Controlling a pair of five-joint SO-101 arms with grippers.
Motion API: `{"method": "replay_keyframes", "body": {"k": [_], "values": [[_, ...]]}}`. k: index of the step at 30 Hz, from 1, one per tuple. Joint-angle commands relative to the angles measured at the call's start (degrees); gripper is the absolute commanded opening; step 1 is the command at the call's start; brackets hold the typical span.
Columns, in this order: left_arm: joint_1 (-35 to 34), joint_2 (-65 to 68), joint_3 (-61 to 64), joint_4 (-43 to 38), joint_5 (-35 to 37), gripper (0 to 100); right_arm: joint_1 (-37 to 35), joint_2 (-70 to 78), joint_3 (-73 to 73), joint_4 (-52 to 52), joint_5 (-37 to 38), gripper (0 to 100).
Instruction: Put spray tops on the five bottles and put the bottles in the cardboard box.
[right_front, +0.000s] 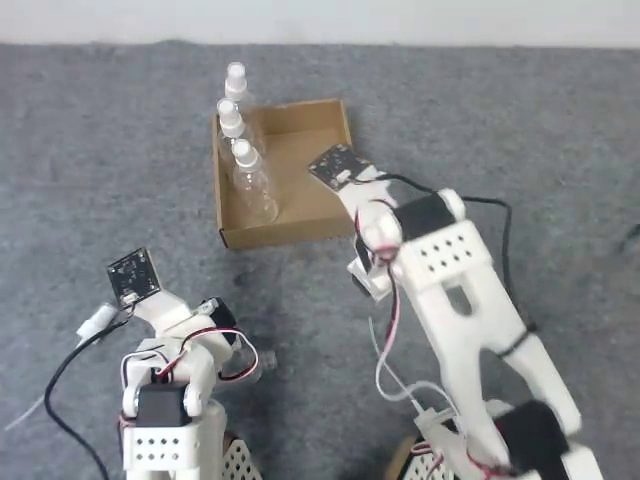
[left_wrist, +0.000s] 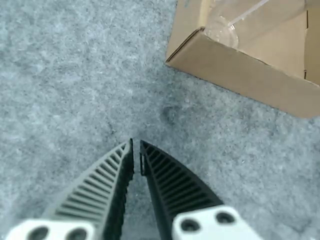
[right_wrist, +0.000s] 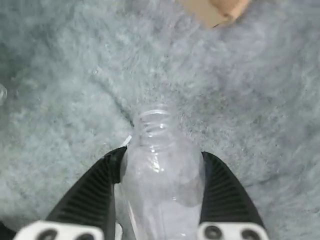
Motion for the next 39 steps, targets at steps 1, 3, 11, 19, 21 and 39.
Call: {"method": "replay_keyframes", "body": {"k": [1,3,11,19,21,39], "values": [[0.26,-0.97,-0.48,0.53,0.18,2,-0.31,-7.87,3.78,-4.97,-2.73,7.6],[0.26,-0.97,-0.48,0.53,0.18,2,-0.22,-10.68,7.30,-7.16,-3.60,7.6],[0.26,-0.97,-0.48,0.53,0.18,2,-0.22,-18.42,17.93,-16.57,-7.30,7.6],[0.26,-0.97,-0.48,0.53,0.18,2,0.04,-22.20,25.41,-25.27,-8.35,7.3],[0.26,-0.97,-0.48,0.53,0.18,2,1.71,-22.90,27.34,-27.65,-8.44,7.3],[0.26,-0.97,-0.48,0.53,0.18,2,9.89,-34.33,39.38,-40.13,-13.19,7.2]]}}
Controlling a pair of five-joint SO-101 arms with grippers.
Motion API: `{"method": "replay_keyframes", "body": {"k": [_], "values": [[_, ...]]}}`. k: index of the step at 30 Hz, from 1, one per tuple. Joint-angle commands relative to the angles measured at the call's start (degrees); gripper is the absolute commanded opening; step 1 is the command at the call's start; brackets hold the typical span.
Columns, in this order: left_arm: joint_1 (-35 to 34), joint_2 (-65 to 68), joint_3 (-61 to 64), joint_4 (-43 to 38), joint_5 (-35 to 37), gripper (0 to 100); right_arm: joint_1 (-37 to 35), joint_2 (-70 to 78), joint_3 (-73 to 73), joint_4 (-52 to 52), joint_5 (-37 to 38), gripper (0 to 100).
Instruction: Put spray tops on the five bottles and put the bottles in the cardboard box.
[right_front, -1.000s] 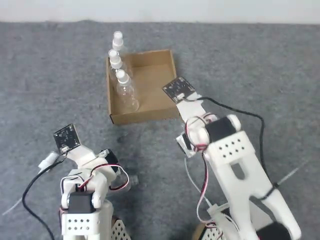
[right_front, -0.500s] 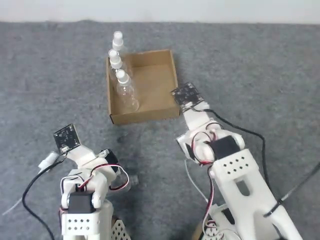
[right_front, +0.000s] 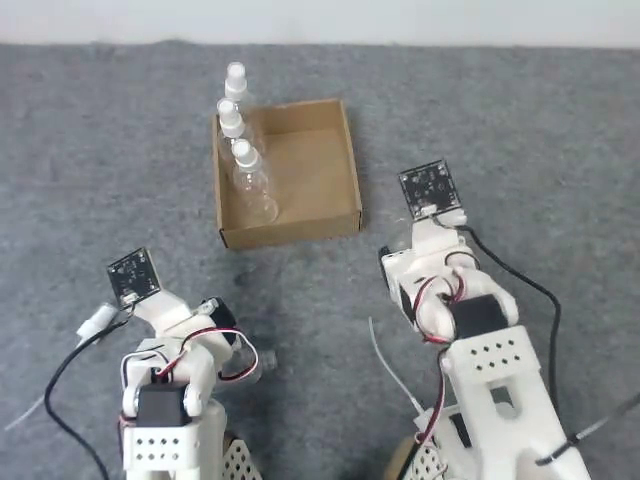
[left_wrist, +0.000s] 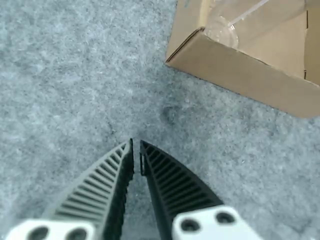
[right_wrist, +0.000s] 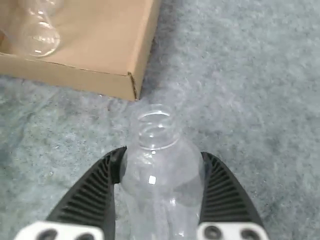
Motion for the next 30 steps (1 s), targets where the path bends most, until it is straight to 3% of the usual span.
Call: {"method": "replay_keyframes", "body": {"k": [1,25,30], "values": [[0.26,-0.97,-0.48,0.53,0.18,2,0.92,-4.09,1.23,-3.38,-0.53,7.2],[4.57,-1.14,-3.56,-0.18,-0.26,3,0.66,-9.98,8.70,-10.68,-0.09,7.6],[4.22,-1.14,-6.99,0.09,-10.11,3,0.66,-9.98,8.70,-10.68,-0.09,7.6]]}}
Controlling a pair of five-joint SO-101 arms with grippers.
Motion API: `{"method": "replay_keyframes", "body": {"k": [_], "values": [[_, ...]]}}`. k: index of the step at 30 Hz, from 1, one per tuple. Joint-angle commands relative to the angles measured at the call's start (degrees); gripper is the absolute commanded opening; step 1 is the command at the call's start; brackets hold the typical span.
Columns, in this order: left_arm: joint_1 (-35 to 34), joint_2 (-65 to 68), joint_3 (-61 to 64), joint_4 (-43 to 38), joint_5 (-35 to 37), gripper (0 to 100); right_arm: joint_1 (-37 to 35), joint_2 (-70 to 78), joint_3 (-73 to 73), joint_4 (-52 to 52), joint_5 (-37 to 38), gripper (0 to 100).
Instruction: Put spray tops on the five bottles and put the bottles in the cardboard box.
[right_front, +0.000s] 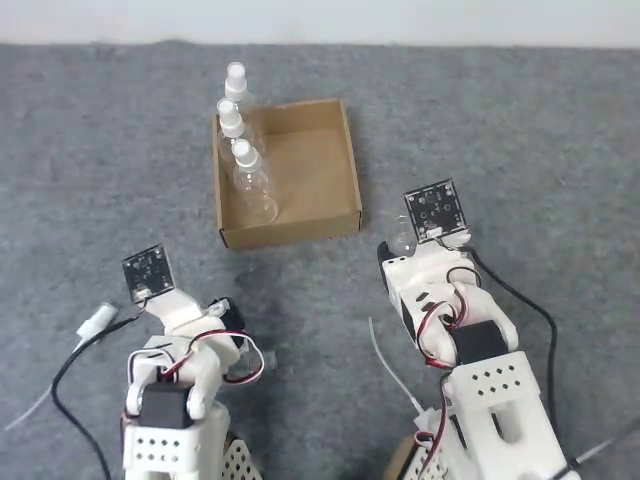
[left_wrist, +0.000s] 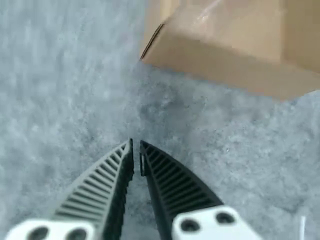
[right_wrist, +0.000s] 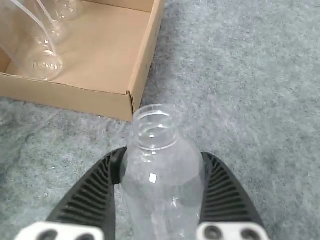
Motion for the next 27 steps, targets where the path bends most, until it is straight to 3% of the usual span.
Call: {"method": "replay_keyframes", "body": {"k": [1,8,14,22,24,27], "values": [[-0.18,-1.14,-5.67,0.00,-9.76,3,0.66,-2.07,-0.53,-1.45,-0.09,7.6],[-1.41,-1.14,-7.25,-0.44,-23.47,3,0.66,-2.07,-0.53,-1.45,0.00,7.7],[-8.79,-1.14,-13.85,-0.53,-23.74,2,0.66,-2.07,-0.53,-1.45,0.00,7.7],[-9.23,-1.14,-18.77,-2.11,-24.62,3,0.92,-2.07,-0.53,-1.45,0.00,7.7],[-9.23,-1.14,-19.38,-2.46,-28.40,3,0.92,-2.07,-0.53,-1.45,0.00,7.7],[-9.23,-1.14,-20.53,-2.46,-39.91,3,0.92,-2.07,-0.53,-1.45,0.00,7.7]]}}
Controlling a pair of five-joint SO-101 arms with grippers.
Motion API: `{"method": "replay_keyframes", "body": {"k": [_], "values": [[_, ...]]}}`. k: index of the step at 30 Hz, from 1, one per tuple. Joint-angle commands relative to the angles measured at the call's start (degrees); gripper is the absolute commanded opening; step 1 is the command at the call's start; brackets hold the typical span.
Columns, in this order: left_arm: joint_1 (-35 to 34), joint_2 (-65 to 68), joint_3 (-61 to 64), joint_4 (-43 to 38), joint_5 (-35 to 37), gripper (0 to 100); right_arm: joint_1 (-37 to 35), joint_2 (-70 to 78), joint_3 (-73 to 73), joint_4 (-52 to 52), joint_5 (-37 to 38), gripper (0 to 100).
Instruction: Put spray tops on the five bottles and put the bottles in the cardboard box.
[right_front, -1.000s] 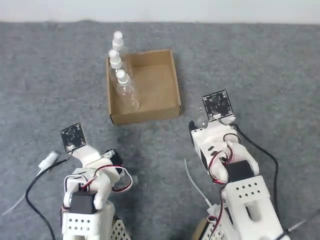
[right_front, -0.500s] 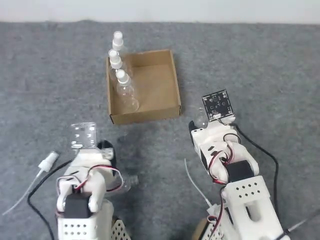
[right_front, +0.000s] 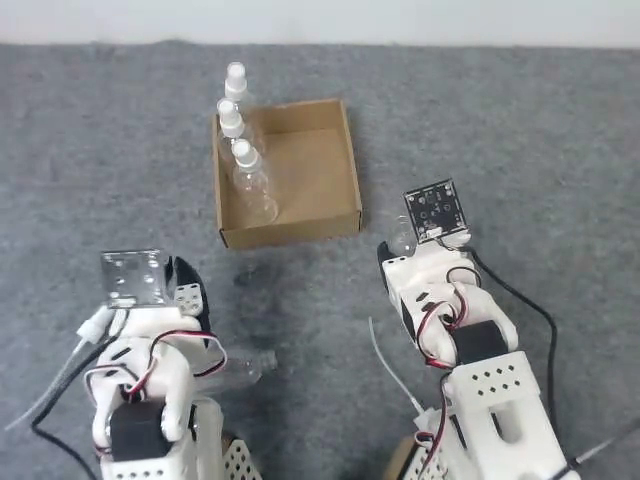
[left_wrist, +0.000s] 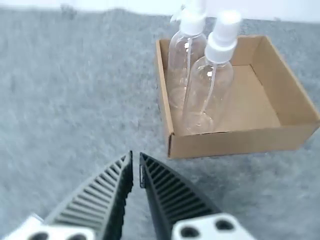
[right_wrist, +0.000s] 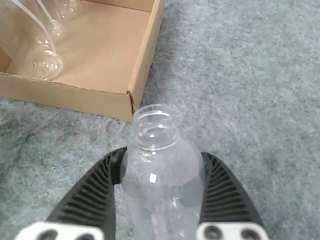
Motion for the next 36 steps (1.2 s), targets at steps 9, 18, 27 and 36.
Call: {"method": "replay_keyframes", "body": {"k": [9,18,27,36], "values": [[-10.99,-0.79,-11.21,-1.76,-25.76,5,0.66,-2.07,-0.53,-1.45,0.00,7.7],[-20.84,-0.79,-11.65,2.02,-37.27,10,0.66,-1.63,-0.44,-1.45,2.20,7.7],[-26.37,3.34,-12.35,3.16,-44.40,10,0.66,-1.54,-0.35,-1.45,2.37,7.7],[-26.46,33.14,-23.25,3.43,-47.91,10,0.66,-1.54,0.00,-1.63,2.37,7.7]]}}
